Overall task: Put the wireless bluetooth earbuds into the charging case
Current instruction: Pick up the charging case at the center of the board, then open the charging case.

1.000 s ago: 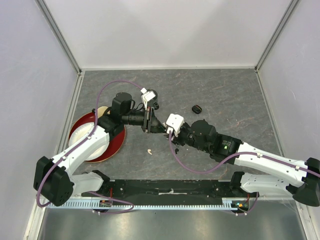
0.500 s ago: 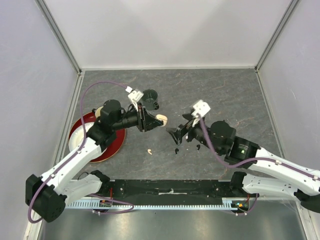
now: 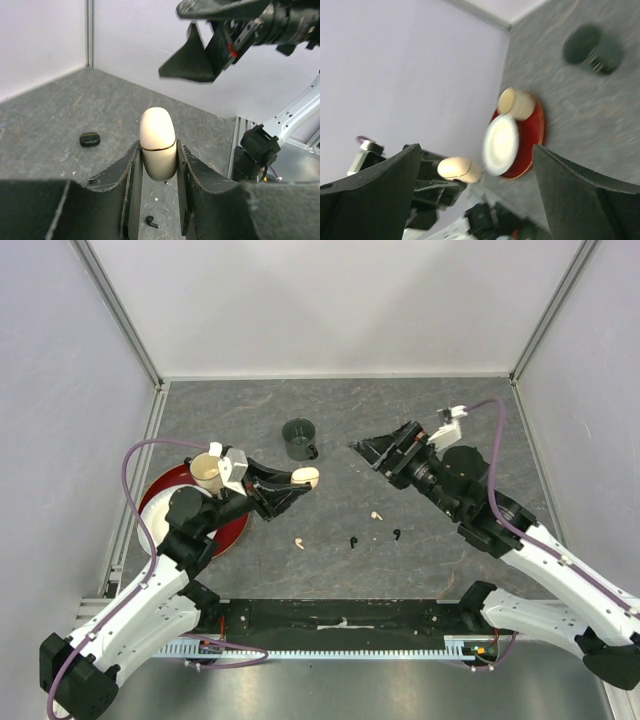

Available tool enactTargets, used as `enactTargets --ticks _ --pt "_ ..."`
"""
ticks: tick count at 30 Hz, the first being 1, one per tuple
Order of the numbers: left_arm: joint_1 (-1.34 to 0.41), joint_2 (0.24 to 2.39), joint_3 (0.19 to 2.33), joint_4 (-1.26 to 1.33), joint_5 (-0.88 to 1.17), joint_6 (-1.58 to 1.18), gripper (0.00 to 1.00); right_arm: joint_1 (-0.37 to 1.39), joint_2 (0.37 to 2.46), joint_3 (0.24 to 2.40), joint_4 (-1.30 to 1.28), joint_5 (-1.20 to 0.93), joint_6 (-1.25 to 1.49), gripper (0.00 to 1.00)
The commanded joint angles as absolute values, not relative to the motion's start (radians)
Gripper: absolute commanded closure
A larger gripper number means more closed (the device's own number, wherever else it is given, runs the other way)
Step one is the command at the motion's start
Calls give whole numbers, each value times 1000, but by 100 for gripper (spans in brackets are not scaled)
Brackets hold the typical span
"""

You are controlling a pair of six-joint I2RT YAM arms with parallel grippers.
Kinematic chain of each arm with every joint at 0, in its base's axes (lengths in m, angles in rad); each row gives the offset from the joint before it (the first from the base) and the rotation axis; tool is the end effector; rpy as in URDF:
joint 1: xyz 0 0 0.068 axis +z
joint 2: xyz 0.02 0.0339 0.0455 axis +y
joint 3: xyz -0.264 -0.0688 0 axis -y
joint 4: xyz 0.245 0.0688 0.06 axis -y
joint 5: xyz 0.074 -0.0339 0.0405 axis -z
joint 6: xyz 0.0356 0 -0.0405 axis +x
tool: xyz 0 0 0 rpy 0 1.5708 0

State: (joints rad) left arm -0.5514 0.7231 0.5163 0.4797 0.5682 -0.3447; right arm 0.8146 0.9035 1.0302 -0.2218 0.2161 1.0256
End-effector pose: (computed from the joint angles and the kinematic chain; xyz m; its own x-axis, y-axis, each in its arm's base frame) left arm 0.1384 -0.1076 0.3246 -0.0823 -0.2838 -0.9554 0.9086 0.3725 -0.1889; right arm 0.1430 0.1405 0.4010 -0.5161 0.6700 -0.5337 -0.2368 0.4871 0.8406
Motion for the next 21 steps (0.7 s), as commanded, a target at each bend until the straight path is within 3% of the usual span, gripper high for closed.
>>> enactTargets --ticks 1,5,17,21 --pt "-554 703 496 632 548 -281 98 801 975 965 -46 -146 1371 2" --pt "-554 703 494 634 549 -285 98 802 1043 933 115 -268 1497 3" --pt "-554 732 488 653 548 -290 98 802 1111 894 250 -314 1600 5" --pt "-555 747 486 667 548 -295 98 802 1137 881 281 -339 1637 12"
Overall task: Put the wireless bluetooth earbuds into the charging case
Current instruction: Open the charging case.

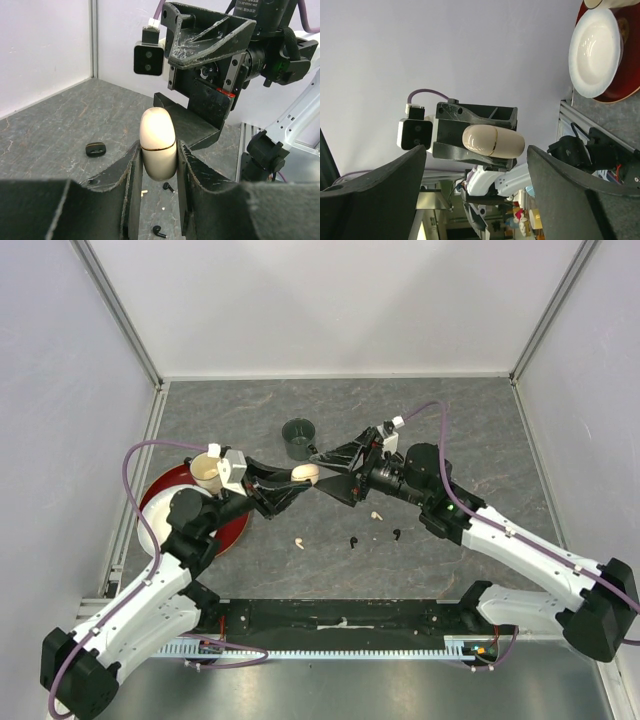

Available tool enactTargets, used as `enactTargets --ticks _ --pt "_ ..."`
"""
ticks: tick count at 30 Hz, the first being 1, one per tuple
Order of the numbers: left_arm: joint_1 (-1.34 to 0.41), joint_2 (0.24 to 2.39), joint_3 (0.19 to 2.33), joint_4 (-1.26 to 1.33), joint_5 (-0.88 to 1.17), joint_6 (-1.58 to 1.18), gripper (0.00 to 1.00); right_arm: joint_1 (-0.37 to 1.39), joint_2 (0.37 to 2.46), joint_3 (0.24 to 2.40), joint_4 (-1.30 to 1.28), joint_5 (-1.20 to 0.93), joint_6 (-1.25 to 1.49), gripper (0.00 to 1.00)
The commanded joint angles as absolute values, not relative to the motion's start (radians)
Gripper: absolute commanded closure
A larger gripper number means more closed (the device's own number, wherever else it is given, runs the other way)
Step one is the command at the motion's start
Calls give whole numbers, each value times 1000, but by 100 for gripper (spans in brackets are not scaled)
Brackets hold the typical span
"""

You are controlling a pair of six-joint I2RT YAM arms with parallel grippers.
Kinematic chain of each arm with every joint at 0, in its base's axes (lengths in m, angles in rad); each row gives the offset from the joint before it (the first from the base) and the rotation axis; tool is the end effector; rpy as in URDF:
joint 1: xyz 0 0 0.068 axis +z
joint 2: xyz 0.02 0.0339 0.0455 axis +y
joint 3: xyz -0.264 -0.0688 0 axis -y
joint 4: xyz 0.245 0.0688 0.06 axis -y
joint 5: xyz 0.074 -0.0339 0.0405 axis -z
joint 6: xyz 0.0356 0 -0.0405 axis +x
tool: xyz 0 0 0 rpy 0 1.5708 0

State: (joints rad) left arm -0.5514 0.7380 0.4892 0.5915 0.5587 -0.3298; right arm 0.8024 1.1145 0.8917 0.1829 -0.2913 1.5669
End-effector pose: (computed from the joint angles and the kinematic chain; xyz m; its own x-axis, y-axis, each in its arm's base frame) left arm 0.1392 -0.1078 0.3240 -0.0108 -0.3158 -0.9488 0.9153 0.3789 -0.1365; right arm 0.1760 0.1968 0.3506 -0.8883 0.4592 0.0076 0.0243 0.0305 0.9992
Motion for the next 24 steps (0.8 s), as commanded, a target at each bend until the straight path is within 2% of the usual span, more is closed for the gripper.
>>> enactTargets --ticks 1,12,24 --pt "-555 752 486 675 549 -295 98 802 1141 879 291 -342 1646 13" --pt "-555 753 480 684 571 -295 98 802 1167 813 387 -333 1721 32" --pt "-557 747 468 686 595 -291 98 802 1177 799 432 -328 1756 36"
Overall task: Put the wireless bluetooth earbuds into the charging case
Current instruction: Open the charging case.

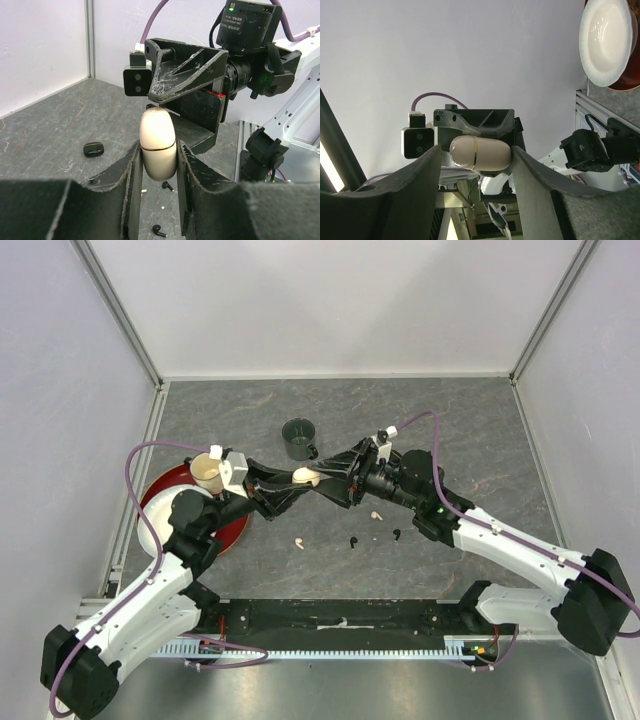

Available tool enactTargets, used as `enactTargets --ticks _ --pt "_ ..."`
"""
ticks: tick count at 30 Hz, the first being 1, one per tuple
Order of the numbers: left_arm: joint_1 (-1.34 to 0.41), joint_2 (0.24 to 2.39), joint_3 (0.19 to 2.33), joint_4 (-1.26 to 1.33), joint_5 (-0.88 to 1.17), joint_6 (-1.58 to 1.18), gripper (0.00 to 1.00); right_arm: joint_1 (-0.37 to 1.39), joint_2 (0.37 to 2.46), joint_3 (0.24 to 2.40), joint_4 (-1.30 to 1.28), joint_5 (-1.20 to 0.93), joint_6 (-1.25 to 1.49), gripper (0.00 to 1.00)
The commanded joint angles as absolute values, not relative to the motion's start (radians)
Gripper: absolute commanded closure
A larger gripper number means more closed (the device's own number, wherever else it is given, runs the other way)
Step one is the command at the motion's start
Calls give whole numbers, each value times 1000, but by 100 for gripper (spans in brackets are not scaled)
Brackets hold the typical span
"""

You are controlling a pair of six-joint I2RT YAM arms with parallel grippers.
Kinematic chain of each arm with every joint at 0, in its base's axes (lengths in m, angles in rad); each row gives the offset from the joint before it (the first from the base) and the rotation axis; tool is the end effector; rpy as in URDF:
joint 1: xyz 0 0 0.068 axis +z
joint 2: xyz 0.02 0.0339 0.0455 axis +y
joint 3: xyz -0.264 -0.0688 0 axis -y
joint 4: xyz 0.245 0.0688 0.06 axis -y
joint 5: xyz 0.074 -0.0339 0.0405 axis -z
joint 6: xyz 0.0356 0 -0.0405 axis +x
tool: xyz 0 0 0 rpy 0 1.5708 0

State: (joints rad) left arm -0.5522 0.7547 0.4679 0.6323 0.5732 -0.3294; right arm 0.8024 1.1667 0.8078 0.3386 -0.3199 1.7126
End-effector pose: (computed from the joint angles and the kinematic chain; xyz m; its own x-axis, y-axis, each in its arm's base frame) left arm 0.1409 -0.1095 0.3178 -0.0103 -0.3129 -0.9497 0.9214 0.3661 -0.1306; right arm 0.1827 0.2051 0.3242 -0.8900 0.4314 0.1476 0.1413 -0.0468 0.9889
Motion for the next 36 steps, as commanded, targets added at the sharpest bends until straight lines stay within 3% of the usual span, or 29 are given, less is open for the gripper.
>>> enactTargets --ticks 1,16,19,22,28,32,36 --pt "-557 747 468 681 592 -290 98 802 1180 799 446 -342 1770 36" --pt "-560 750 482 626 575 -218 98 804 1190 793 474 -377 1805 36" --pt "-560 752 483 626 572 -209 98 804 1189 792 474 -379 1809 30" --pt "-561 753 483 621 574 -199 98 805 1187 785 476 -374 1813 32" --pt "-564 752 483 615 577 -189 98 804 1186 775 486 -371 1821 49" --pt "-565 755 494 592 581 -195 97 805 1190 778 509 -374 1810 71" --pt "-566 770 503 587 592 -241 72 807 1197 785 523 -379 1790 81"
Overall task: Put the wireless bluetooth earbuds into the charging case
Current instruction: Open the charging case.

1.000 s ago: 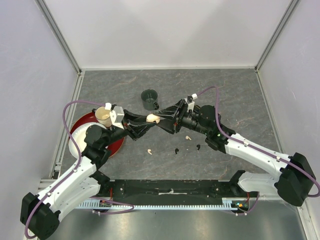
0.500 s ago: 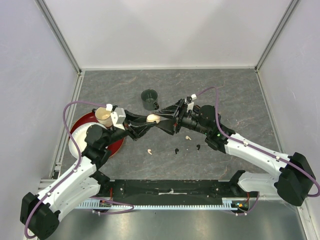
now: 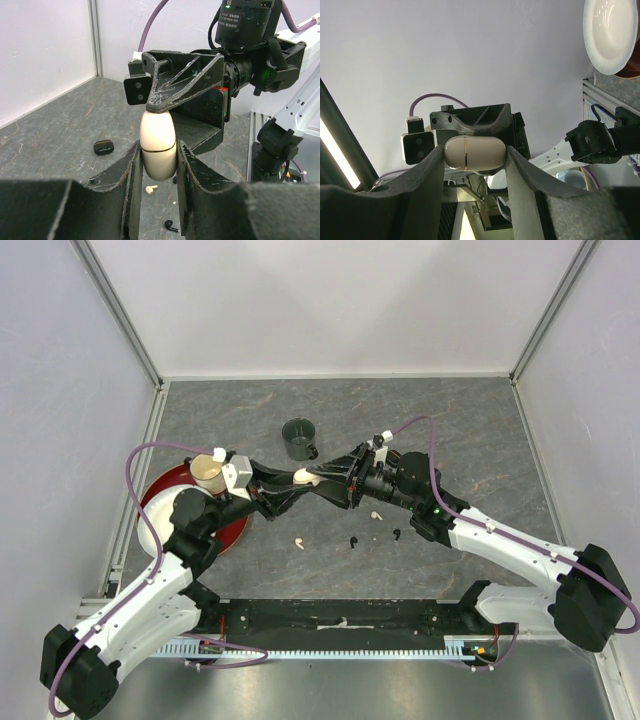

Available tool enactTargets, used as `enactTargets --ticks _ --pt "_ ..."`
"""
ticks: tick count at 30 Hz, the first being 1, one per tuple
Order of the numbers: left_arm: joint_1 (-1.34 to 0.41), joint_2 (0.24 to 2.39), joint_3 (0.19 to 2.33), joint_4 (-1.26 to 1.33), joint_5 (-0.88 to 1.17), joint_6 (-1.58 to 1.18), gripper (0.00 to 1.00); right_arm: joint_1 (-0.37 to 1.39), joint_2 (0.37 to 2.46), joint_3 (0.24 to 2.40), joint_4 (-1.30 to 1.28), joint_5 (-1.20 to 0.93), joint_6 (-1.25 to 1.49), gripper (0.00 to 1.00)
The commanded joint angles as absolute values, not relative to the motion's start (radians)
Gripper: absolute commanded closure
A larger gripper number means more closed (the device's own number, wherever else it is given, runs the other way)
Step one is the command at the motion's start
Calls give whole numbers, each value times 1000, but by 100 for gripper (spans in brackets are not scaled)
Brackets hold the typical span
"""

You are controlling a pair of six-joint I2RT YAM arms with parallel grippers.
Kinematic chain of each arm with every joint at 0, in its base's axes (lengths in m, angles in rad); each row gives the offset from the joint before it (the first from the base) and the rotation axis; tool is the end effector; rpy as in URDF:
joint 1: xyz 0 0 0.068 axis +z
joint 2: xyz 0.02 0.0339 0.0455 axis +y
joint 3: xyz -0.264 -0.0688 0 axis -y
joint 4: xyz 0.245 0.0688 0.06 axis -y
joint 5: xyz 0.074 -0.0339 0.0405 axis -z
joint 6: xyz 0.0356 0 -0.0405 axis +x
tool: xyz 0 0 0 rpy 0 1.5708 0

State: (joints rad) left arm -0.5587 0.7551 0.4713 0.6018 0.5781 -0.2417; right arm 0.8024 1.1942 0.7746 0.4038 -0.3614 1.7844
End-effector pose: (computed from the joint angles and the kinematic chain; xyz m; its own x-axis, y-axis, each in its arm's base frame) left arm 0.1409 -0.1110 0.3159 0.0458 -0.2650 -0.9631 0.9218 0.3827 -0.0615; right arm 0.1844 0.2089 0.3123 -0.8951 0.3893 0.2174 0.2054 -0.0728 0.9760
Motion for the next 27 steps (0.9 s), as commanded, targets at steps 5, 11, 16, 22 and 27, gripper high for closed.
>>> enactTargets --ticks 5,11,16,22,27 --pt "-566 785 489 641 581 -287 59 818 1201 775 549 -365 1798 85" --pt "-566 787 460 719 543 -322 53 827 1218 767 583 -371 1819 86" --pt "-566 790 459 750 531 -334 52 831 1229 769 588 -371 1818 86" --pt "-566 808 449 782 531 -360 58 838 1236 762 610 -364 1824 86" --pt "-566 801 436 778 531 -367 55 839 1227 758 640 -345 1827 86"
